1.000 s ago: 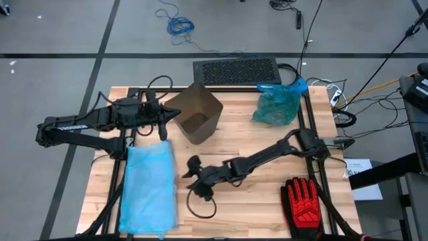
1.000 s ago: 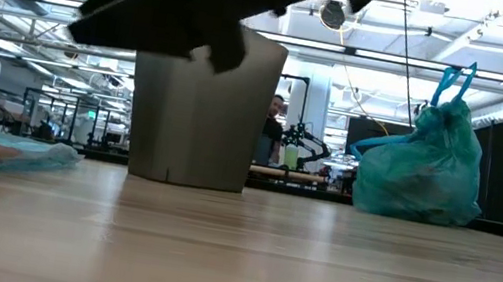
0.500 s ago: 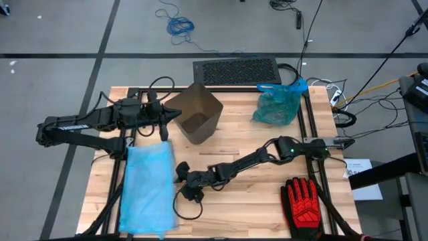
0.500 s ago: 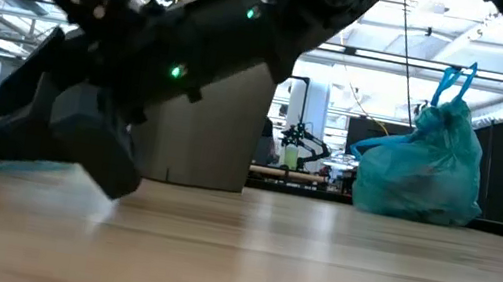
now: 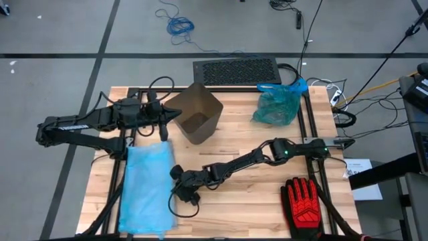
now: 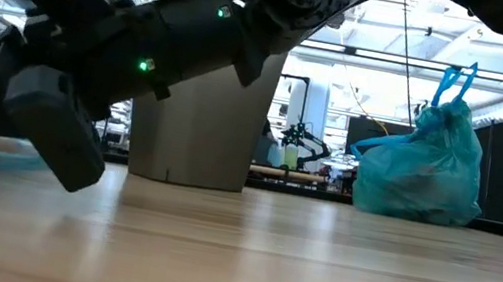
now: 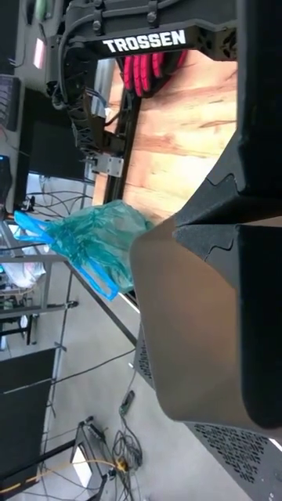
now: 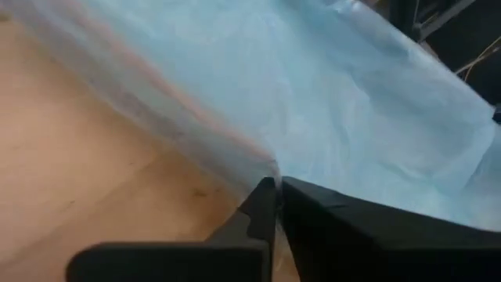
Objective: Place trash/remove bag and relplace
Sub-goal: Insert the blue trash bag into the black trash bin
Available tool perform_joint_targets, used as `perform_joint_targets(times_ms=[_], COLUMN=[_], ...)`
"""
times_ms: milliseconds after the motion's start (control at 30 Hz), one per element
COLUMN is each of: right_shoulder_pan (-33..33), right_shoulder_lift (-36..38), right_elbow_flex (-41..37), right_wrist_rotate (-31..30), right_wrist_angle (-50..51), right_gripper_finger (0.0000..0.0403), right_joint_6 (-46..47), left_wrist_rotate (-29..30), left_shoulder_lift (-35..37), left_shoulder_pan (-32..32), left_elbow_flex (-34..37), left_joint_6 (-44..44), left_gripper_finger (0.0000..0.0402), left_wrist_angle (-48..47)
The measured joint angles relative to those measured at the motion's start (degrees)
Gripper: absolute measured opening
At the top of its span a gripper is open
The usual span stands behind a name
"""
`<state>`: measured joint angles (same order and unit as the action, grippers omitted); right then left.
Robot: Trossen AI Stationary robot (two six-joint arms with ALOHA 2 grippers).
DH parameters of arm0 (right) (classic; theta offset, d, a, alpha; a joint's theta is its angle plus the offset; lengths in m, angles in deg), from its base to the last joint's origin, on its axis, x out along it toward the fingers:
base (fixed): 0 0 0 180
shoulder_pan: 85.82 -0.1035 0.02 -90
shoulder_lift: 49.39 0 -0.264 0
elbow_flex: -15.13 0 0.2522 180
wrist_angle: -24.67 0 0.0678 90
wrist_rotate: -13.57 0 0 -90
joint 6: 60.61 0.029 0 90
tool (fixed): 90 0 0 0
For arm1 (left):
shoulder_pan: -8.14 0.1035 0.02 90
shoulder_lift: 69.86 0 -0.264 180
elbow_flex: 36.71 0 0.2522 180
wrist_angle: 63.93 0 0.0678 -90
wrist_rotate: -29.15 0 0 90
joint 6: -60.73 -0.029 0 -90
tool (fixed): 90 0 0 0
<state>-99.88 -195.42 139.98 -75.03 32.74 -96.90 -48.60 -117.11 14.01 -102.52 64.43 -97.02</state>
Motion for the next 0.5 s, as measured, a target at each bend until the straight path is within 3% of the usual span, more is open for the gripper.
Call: perform_joint_targets(times_ms=[133, 500], right_shoulder_pan=[-0.3, -0.4], right_shoulder_lift=[2.8, 19.8], right_elbow_flex=[0.0, 0.0], right_wrist_rotate=[-1.2, -1.5], right_wrist_angle=[3.3, 13.3], right_gripper_finger=[0.0003, 0.0000], right_joint_6=[0.9, 3.3], left_wrist_rotate=[-0.1, -6.6], left_shoulder_lift=[0.0, 1.3], left_shoulder_pan=[0.0, -0.7], left_elbow_flex=[0.0, -0.1], left_joint_6=[-0.9, -1.6], left_gripper_finger=[0.0000, 0.0000], left_wrist_angle=[2.8, 10.6])
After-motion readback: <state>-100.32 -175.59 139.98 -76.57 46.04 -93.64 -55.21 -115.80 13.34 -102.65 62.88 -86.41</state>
